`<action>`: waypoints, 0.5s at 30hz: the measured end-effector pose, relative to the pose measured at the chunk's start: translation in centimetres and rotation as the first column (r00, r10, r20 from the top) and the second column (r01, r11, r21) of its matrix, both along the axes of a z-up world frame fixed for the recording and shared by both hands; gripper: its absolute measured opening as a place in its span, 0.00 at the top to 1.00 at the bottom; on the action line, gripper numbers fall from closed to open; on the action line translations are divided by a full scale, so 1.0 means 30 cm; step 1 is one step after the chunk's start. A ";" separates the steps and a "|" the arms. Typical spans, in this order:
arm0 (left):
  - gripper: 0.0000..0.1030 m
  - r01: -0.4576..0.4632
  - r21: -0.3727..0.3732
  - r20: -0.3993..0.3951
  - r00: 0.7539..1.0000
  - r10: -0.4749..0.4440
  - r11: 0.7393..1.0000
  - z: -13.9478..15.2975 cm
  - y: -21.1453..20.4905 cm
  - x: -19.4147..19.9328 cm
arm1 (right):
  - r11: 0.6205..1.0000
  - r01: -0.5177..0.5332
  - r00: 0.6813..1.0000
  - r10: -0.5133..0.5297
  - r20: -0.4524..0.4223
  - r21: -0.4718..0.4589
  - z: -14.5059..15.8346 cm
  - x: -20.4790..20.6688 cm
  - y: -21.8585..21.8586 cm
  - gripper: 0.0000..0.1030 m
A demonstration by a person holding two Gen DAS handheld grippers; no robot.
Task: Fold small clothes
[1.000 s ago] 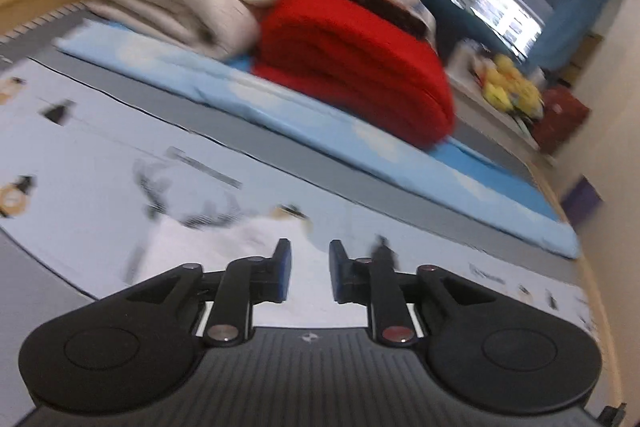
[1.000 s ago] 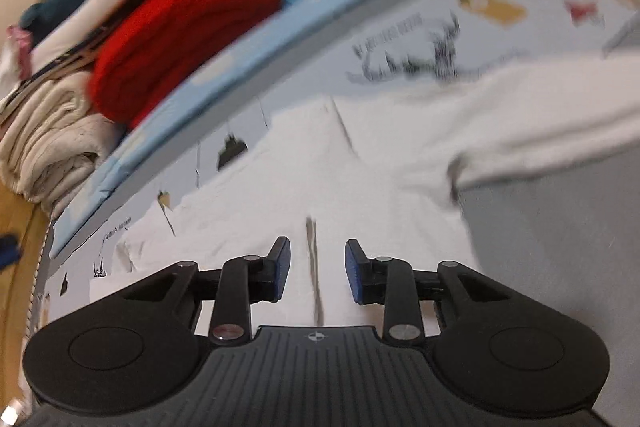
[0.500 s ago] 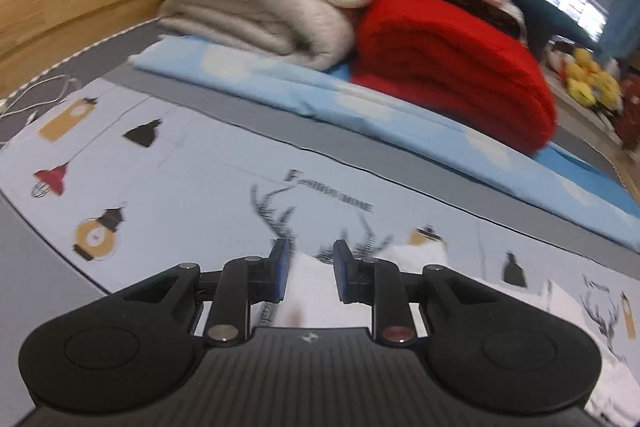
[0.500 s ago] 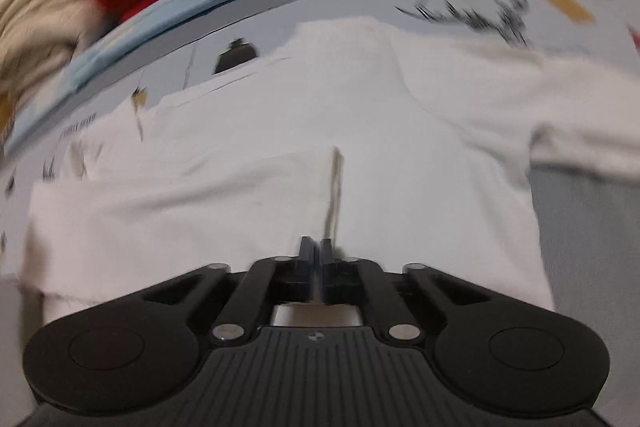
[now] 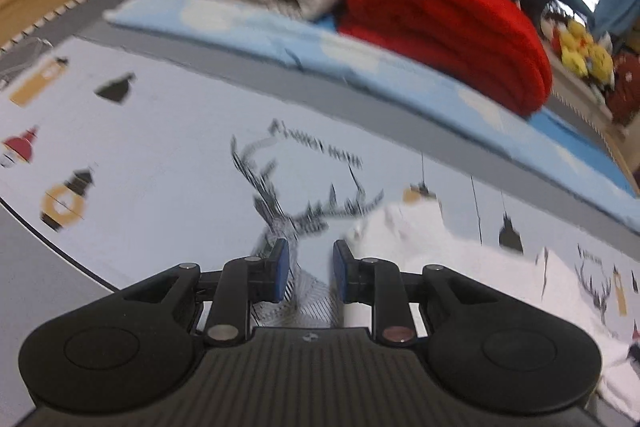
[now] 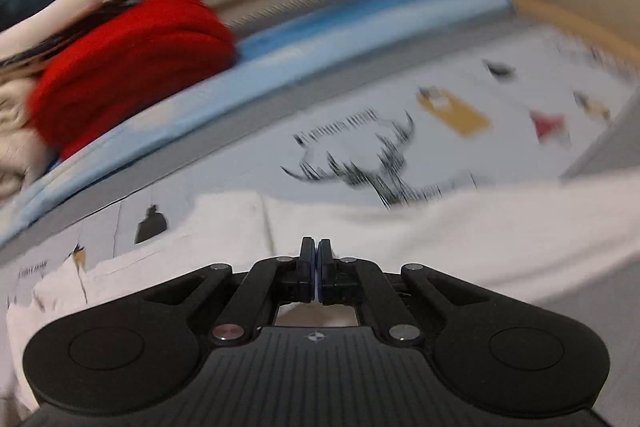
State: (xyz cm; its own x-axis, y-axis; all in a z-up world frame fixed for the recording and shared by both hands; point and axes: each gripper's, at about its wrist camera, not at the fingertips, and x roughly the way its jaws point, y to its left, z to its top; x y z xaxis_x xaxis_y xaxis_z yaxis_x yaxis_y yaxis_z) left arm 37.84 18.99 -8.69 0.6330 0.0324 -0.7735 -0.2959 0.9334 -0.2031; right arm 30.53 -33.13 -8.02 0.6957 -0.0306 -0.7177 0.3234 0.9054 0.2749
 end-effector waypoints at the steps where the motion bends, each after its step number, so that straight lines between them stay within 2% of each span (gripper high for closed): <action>1: 0.75 0.016 -0.012 -0.014 1.000 -0.016 1.000 -0.013 -0.008 0.006 | 1.000 0.001 1.000 -0.001 0.016 -0.004 0.007 -0.003 0.001 1.00; 4: 0.75 0.066 -0.057 -0.036 0.997 -0.068 0.996 -0.048 -0.030 0.014 | 0.997 -0.005 0.993 0.014 0.116 -0.080 0.063 -0.018 0.035 1.00; 6: 0.74 0.115 -0.075 -0.057 0.991 -0.119 0.991 -0.076 -0.053 0.016 | 0.995 -0.023 0.992 0.034 0.119 -0.093 0.073 -0.002 0.040 1.00; 7: 0.74 0.133 -0.072 -0.068 0.988 -0.138 0.988 -0.090 -0.066 0.016 | 0.996 -0.031 0.997 0.038 0.073 -0.088 0.053 0.013 0.035 1.00; 9: 0.74 0.145 -0.053 -0.096 0.984 -0.149 0.988 -0.112 -0.086 0.019 | 0.985 -0.042 0.989 0.018 -0.145 -0.165 -0.035 0.071 0.022 0.99; 10: 0.74 0.150 -0.051 -0.108 0.982 -0.155 0.987 -0.121 -0.091 0.021 | 0.983 -0.010 0.976 -0.030 -0.214 -0.182 -0.071 0.077 0.002 0.92; 12: 0.74 0.153 -0.058 -0.122 0.980 -0.160 0.986 -0.132 -0.096 0.024 | 0.995 0.072 0.969 -0.087 -0.232 -0.072 -0.105 0.071 -0.058 0.91; 14: 0.66 0.155 -0.069 -0.129 0.978 -0.163 0.985 -0.137 -0.102 0.028 | 0.996 0.094 0.980 -0.091 -0.178 0.009 -0.094 0.071 -0.089 0.91; 15: 0.64 0.160 -0.073 -0.129 0.977 -0.169 0.984 -0.139 -0.107 0.030 | 0.996 0.093 0.984 -0.090 -0.156 0.014 -0.086 0.071 -0.092 0.86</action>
State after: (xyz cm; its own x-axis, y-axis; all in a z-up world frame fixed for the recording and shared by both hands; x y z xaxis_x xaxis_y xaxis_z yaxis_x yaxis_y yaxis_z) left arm 38.74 15.78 -12.85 0.5159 -0.1140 -0.8491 -0.1680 0.9584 -0.2307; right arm 32.67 -35.90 -10.60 0.5708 -0.0723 -0.8179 0.4447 0.8646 0.2339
